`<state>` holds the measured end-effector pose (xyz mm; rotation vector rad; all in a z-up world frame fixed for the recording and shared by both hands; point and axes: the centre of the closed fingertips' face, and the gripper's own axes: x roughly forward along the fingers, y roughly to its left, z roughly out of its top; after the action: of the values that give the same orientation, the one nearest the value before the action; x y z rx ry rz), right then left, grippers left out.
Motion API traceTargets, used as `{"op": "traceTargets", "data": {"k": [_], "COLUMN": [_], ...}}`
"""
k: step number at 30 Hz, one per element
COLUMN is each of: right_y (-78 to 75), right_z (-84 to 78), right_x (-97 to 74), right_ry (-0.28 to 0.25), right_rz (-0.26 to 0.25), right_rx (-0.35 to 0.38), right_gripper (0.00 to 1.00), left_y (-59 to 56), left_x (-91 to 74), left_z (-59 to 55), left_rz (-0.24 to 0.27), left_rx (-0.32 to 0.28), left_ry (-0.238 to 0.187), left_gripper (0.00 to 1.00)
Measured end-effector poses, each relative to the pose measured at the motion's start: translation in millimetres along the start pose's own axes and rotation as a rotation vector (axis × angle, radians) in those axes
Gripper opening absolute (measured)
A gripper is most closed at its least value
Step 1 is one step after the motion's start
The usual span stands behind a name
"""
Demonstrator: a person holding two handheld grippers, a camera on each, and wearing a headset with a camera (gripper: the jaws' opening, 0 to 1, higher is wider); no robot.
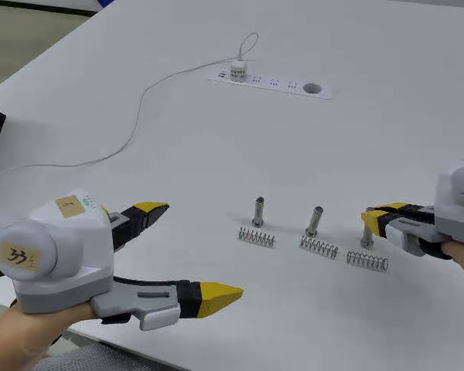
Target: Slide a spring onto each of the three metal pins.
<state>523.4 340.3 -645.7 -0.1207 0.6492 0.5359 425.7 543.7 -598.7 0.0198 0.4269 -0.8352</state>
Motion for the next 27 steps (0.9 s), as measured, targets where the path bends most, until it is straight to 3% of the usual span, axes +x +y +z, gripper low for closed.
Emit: {"op": "traceTargets", "data": {"k": [13, 27], "right_y": [1.6, 4.0], "right_z": [-4.8, -10.9], "right_x": [-14.3, -25.1], "right_ry": [-0.039, -0.026], "right_rz": [0.002, 0.001], "right_rx": [-0.010, -0.063], "right_gripper": [0.08, 0.08], "left_y": [-1.1, 1.1], "left_x": [0.2, -1.1], "left_z": [-1.9, -0.3], "left_rz": [-0.004, 0.006], "left_rx": [0.007, 0.003], "left_ry": [0.010, 0.004], "left_gripper": [0.99, 0.99]}}
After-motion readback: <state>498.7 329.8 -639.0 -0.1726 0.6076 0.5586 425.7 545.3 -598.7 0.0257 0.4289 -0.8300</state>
